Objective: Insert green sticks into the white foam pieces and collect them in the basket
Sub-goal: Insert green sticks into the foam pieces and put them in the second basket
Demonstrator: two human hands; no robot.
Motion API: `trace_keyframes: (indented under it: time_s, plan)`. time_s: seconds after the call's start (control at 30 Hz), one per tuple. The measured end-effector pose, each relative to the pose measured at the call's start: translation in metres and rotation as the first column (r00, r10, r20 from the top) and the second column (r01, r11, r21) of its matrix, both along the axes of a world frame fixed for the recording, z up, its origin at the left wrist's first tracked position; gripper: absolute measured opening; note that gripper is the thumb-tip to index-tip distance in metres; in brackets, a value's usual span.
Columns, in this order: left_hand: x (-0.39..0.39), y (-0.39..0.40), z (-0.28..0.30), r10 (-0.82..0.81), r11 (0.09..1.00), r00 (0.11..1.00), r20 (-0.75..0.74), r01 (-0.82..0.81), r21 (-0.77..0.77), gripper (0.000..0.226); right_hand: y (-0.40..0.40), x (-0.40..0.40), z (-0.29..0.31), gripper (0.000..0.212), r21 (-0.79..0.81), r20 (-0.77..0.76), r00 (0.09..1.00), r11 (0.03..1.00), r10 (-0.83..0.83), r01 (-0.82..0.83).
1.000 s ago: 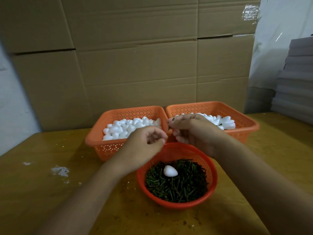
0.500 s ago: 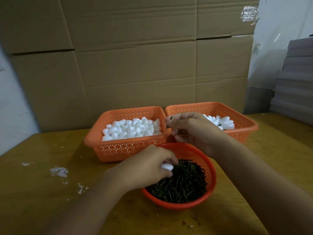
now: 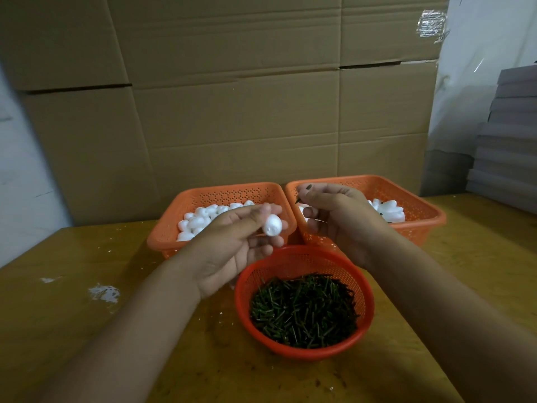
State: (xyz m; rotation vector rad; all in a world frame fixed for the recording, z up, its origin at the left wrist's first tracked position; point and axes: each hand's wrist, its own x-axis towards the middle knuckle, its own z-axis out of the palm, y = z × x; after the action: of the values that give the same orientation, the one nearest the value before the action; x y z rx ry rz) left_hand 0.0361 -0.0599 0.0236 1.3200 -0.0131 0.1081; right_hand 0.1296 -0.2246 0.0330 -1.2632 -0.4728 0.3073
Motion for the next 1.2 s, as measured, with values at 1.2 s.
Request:
trace_keyframes:
  time_s: [1.2]
  plan:
    - [0.007, 0.008, -0.005, 0.085, 0.966, 0.996, 0.003, -0.082, -0.246, 0.031, 0.004, -0.014, 0.005, 0.01, 0.052, -0.012, 0.992, 0.991, 0.123, -0.122]
